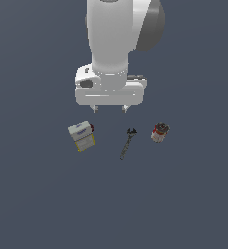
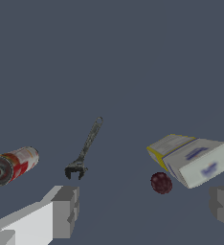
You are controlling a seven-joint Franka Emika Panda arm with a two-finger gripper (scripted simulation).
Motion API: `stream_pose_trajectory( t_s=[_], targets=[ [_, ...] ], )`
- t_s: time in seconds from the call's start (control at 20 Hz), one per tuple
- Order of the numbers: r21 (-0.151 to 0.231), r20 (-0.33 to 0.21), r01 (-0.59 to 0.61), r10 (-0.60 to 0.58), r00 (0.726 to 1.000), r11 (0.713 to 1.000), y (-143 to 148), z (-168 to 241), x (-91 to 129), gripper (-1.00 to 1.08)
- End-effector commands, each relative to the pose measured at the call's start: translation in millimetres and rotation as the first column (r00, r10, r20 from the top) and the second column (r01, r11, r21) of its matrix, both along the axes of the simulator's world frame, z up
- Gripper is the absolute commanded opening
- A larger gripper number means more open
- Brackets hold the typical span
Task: Pick up a designated object from a clutter of objects.
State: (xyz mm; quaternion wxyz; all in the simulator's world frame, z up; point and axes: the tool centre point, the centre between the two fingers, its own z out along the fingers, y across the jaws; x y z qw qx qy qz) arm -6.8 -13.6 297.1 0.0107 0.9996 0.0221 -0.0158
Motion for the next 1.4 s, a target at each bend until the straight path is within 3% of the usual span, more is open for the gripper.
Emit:
stream_pose_trajectory(
  t_s=[0.0, 0.75, 1.35],
  targets=[
    [0.0, 0.0, 0.0, 0.0, 1.0, 1.0, 0, 0, 0, 1.0],
    [-0.015, -0.008, 0.007, -0.007, 1.0, 1.0, -7, 7, -3, 1.0],
    [-0.013, 0.004, 0.107, -0.107, 0.994, 0.994, 11, -43, 2, 1.0]
  ],
)
